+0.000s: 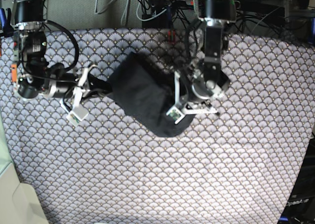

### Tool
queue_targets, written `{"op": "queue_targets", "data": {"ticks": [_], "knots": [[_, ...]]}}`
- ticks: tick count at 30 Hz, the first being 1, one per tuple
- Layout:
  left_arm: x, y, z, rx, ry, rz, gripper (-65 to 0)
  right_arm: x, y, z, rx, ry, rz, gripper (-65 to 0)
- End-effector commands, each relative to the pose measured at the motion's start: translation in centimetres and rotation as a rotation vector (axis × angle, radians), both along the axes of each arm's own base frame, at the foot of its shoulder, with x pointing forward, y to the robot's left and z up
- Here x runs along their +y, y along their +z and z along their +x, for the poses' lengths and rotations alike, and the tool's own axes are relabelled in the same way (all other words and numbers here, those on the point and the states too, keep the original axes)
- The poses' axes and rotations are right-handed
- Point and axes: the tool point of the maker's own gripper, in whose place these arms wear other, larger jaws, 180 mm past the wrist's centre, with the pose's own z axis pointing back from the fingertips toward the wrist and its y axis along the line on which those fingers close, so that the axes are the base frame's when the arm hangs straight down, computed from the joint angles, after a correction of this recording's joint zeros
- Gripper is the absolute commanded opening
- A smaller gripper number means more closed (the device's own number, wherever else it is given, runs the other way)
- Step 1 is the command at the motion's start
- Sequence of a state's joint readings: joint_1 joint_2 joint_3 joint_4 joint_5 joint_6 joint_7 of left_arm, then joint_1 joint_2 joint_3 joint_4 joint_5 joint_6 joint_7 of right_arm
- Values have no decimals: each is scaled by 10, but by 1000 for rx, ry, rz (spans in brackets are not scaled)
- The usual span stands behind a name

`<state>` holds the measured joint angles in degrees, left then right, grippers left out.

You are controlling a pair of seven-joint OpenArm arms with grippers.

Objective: Fold the T-shirt properly
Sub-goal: 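Grasp the bundle with the left gripper and rotate it upright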

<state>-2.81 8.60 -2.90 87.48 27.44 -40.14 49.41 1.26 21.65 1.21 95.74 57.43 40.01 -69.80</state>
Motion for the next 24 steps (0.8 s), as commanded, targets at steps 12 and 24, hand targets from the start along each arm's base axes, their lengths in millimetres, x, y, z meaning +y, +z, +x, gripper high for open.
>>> {"op": "queue_targets", "data": {"ticks": [12, 24], "knots": [[-10, 11, 27, -37, -14, -32, -650, -36, -4, 29, -130, -81, -214, -650], [-15, 8, 42, -21, -28, -38, -650, -10, -54, 21, -28, -93, -164, -650]]}}
